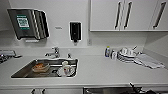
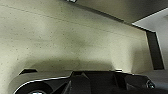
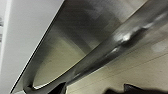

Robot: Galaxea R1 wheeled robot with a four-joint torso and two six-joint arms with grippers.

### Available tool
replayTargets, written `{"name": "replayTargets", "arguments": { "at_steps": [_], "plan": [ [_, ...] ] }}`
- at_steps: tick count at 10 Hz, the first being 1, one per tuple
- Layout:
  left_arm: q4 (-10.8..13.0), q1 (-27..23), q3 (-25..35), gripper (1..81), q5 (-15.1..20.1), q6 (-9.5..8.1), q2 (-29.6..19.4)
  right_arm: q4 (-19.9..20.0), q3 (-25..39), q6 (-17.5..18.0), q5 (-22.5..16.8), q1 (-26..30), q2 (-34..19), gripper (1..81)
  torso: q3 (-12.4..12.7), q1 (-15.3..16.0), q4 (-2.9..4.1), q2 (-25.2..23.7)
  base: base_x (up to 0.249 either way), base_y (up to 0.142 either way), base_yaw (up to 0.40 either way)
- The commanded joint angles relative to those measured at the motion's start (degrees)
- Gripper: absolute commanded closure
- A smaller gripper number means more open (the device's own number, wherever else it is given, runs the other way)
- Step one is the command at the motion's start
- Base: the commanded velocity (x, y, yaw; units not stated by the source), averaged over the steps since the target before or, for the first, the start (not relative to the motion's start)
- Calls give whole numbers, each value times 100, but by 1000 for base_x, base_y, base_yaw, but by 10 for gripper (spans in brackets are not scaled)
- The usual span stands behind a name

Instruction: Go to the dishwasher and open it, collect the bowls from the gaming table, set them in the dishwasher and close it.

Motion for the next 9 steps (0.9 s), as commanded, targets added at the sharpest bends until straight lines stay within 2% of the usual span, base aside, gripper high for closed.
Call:
{"name": "replayTargets", "arguments": {
  "at_steps": [1, 4, 9],
  "plan": [
    [-17, -336, 32, 10, 255, -5, -108, 26, -330, 189, -327, 840, 143, 10, 0, 0, 0, 0, 0, 0, 0],
    [-105, -327, -12, 10, 255, -5, -108, 26, -646, 197, -407, 796, 459, 10, 0, 0, 0, 0, 0, 0, 0],
    [-105, -327, -135, 10, 255, -5, -29, -158, -1006, 197, -415, 322, 451, 10, 0, 0, 0, 0, 0, 0, 0]
  ]
}}
